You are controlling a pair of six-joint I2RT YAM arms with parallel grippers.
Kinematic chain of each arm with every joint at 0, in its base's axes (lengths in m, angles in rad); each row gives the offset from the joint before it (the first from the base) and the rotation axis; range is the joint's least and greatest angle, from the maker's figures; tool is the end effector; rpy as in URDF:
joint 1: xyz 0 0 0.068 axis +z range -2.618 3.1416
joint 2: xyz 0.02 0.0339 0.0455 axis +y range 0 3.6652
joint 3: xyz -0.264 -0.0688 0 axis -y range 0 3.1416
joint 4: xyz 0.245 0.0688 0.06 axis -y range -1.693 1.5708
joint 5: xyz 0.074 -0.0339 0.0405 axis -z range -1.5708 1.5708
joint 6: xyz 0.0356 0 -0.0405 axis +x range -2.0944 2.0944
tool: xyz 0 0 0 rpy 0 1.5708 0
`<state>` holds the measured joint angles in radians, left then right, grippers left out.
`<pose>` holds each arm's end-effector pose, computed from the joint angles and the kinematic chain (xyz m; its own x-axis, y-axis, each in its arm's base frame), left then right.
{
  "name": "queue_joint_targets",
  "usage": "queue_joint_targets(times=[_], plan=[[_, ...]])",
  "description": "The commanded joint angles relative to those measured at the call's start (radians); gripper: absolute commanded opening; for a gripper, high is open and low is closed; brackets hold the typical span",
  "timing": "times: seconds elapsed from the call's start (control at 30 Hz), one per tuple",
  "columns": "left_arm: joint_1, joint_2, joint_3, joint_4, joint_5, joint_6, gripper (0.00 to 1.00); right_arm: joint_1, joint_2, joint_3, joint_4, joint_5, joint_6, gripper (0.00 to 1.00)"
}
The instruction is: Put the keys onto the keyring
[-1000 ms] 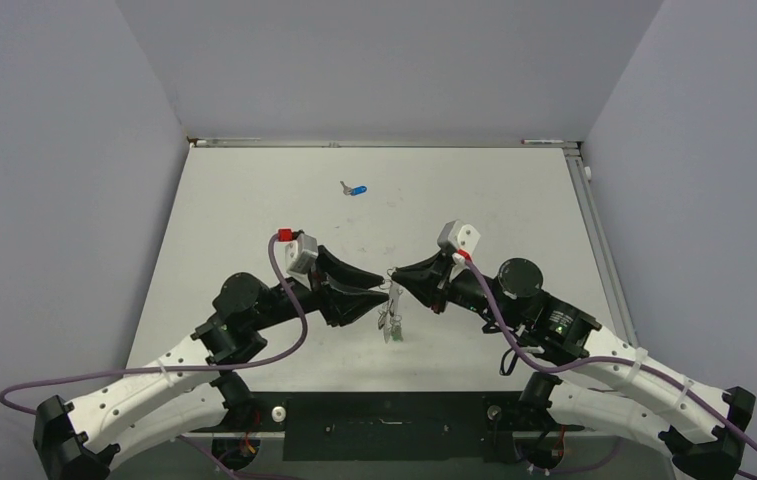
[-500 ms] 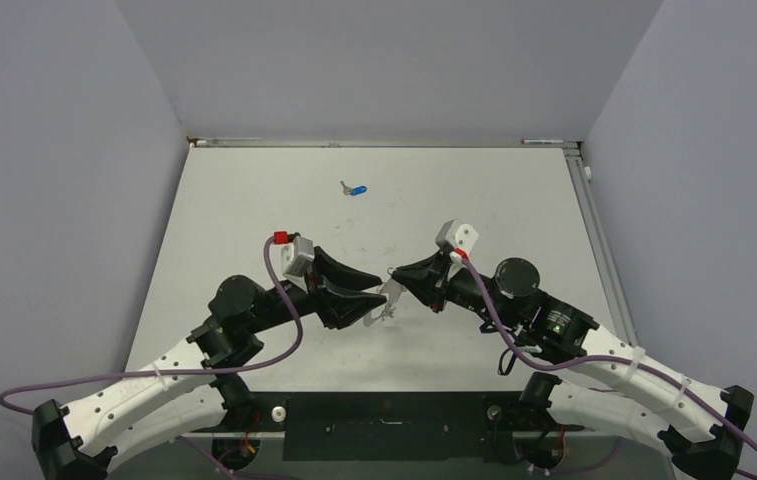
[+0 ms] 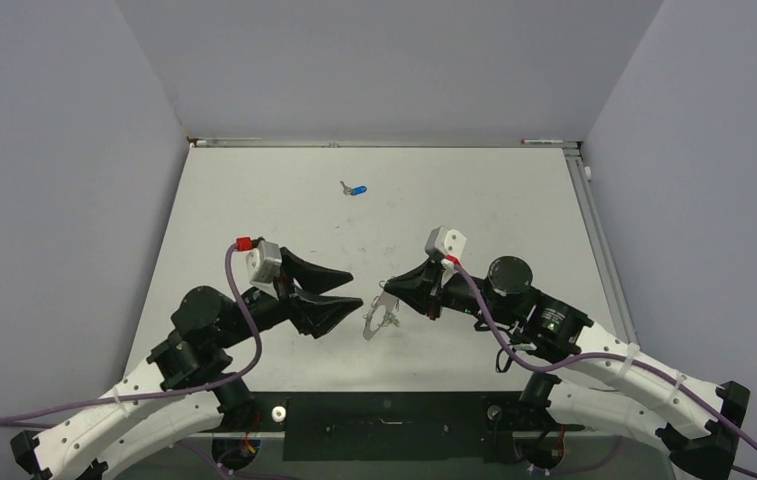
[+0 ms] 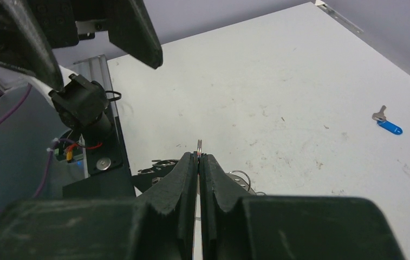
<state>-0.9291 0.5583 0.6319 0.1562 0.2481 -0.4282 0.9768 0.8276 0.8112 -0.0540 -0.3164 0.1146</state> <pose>0.0778 -0.1187 0.3559 -0.2578 -0.3274 -0.9090 0.8933 0.2778 -0.3534 0.0999 0.1677 0.3563 -0.1490 -0.0265 -0.9885 -0.9505 0.2795 0.1358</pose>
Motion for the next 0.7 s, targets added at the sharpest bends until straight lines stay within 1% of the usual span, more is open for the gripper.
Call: queue_joint_targets(times=[0.0,0.1,0.2,0.4,0.43,0.5,0.57,0.67], plan=[[-0.006,-0.006,0.144,-0.259,-0.071,0.067,0.54,0.008,0.008,0.014,0.069,-0.11,-0.039,0.05],[-0.007,-0.002,0.208,-0.416,-0.08,0.168,0.56,0.008,0.008,0.011,0.06,-0.153,-0.091,0.05],[-0.007,-0.019,0.198,-0.46,-0.019,0.291,0.6,0.013,-0.004,-0.017,0.072,-0.19,-0.171,0.05],[-0.005,-0.076,0.112,-0.416,0.047,0.505,0.61,0.023,-0.034,-0.101,0.146,-0.202,-0.327,0.05],[-0.005,-0.078,0.109,-0.418,0.065,0.536,0.65,0.024,-0.04,-0.117,0.166,-0.202,-0.344,0.05],[-0.005,-0.091,0.088,-0.396,0.07,0.585,0.68,0.028,-0.054,-0.153,0.217,-0.196,-0.373,0.05],[-0.005,-0.113,0.051,-0.361,0.078,0.635,0.68,0.036,-0.063,-0.177,0.247,-0.184,-0.416,0.05],[-0.004,-0.132,0.004,-0.318,0.081,0.66,0.69,0.07,-0.066,-0.197,0.285,-0.124,-0.491,0.05]])
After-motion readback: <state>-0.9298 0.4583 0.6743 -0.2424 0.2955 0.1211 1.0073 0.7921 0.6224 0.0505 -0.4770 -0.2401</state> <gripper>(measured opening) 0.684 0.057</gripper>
